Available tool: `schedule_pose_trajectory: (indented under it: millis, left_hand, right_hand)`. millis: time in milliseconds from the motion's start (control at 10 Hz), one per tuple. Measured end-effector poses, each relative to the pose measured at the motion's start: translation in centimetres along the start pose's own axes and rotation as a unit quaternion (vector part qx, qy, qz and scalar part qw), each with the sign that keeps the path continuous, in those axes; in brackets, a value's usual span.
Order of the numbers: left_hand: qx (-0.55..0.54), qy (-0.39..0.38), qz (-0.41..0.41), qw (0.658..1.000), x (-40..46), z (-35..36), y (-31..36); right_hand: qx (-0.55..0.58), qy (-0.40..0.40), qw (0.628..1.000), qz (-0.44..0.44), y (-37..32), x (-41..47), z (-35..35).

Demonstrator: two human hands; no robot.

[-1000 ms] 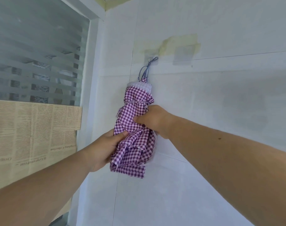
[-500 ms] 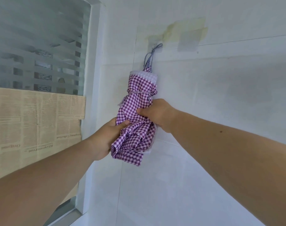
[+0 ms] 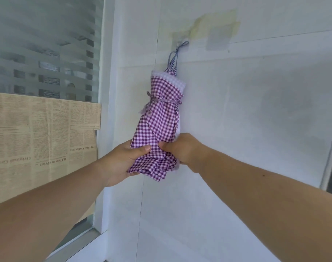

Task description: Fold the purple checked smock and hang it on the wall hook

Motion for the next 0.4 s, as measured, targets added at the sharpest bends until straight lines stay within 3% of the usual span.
schedule_pose_trajectory:
  millis: [100,300,400]
  left_hand:
    - [0.019,0.017,0.002,1.0,-0.4,0.1,0.3]
    - [0.168,0.029,-0.032,0.985,-1.6,0.1,1.6]
    - [0.241,0.104,-0.008,0.965,-3.2,0.3,2.8]
  right_hand:
    - [0.0,-0.003,1.0,0.016,0.6,-0.3,-0.1]
    - [0.038,-0.035,0.998,0.041,0.3,-2.8,-1.6]
    - [-0.026,0.032,0.998,0.053,0.3,-5.1,-3.4]
Point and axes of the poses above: each hand's wrist, its own x-axis towards the middle knuckle, its own z-axis out of the palm, y = z × x, the point moved 6 cm from there along x, towards the middle knuckle, and after that the axes turned 1 degree about y, right-handed, at the moved point
